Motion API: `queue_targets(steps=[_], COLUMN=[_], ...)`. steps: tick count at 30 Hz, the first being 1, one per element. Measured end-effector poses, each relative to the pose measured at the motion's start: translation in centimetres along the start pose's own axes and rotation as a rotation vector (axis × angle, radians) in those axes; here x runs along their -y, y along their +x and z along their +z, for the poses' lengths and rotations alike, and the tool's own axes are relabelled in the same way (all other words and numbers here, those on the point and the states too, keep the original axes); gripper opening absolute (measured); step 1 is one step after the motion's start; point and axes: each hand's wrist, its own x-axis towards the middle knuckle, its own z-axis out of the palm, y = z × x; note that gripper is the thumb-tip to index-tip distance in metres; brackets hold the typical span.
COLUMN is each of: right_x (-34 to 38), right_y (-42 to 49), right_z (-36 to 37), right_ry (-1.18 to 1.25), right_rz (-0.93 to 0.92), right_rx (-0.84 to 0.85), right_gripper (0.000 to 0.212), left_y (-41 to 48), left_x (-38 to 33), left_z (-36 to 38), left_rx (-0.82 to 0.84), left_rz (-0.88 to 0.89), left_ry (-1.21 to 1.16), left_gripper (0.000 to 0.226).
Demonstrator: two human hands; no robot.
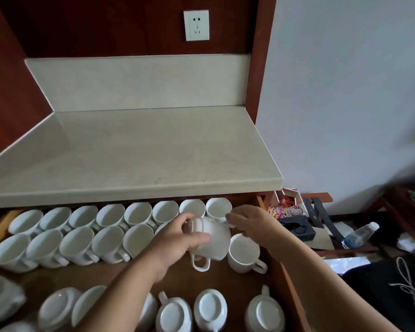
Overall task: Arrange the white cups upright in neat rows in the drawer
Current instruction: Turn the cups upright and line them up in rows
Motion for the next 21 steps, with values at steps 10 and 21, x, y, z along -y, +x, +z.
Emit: queue_targets(steps=[10,21], right_x=[2.1,4.5], right_y=[-1.1,-2.6], right_z=[2.6,3.8], right_ry=[0.624,0.060], right_rz=[-0.052,0.010], right_rx=[0.229,0.001], right_gripper=[0.048,0.068], left_y=[-0.2,0.9], left_x=[0.6,-0.5], left_z=[1.3,-0.2], left_rx=[0.042,0.055], left_rz=[-0.012,0.378], left_ry=[-0.518,0.699], left_gripper=[0.059,0.096])
